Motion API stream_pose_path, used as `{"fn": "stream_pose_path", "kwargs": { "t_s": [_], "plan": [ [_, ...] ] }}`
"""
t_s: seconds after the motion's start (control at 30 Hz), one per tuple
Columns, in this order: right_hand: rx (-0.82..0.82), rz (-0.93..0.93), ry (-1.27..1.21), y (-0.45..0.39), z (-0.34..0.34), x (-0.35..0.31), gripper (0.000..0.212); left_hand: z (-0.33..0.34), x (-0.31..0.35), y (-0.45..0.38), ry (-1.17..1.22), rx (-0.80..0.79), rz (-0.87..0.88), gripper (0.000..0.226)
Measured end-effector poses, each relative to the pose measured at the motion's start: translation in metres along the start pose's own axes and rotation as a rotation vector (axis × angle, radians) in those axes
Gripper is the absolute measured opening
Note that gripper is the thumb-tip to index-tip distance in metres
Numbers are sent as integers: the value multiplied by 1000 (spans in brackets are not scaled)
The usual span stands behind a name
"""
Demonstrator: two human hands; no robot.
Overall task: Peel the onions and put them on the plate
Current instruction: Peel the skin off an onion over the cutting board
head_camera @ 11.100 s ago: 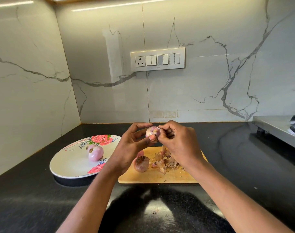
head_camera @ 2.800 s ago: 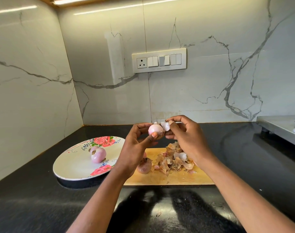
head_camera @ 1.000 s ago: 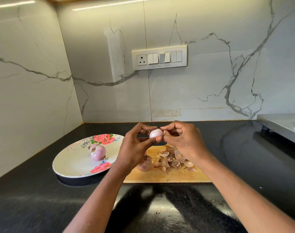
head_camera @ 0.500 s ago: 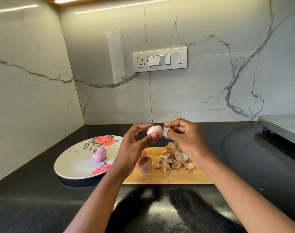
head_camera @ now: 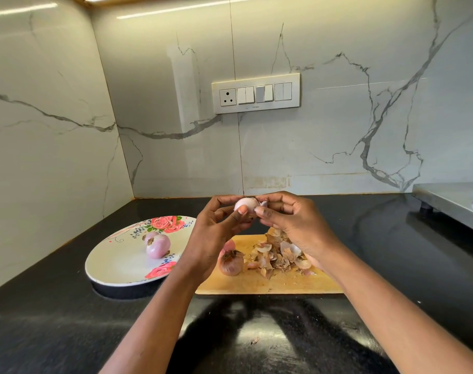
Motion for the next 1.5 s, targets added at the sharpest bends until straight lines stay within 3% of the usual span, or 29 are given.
{"fn": "stream_pose_path", "kwargs": {
  "t_s": [0.4, 0.77, 0.9, 0.97, 1.17, 1.37, 1.5],
  "plan": [
    [132, -54, 113, 0, -2, 4, 13, 4, -1, 0, 47, -23, -22, 44],
    [215, -126, 288, 3, -1, 4, 18, 7, -1, 2, 9, -58, -34, 42],
    [123, -93, 171, 3, 1, 5, 16, 3, -3, 1, 53, -17, -31, 43],
    [83, -48, 112, 0, 4, 8, 25, 1, -3, 0, 22, 1, -25, 42],
    [116, -46, 45, -3, 5, 17, 23, 1, -5, -2, -91, 31, -8, 44],
    [69, -40, 159, -5, 9, 23, 27, -4, -6, -2, -218, 96, 42, 46],
    [131, -153, 451, -1, 7, 15, 26, -1, -4, 0, -273, 88, 39, 44]
  ]
}}
Point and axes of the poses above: each hand's wrist, its own y-axis away from the middle knuckle, its own z-axis out of the palm, x = y × z, the point moved 4 cm from there along -y, towards the middle knuckle
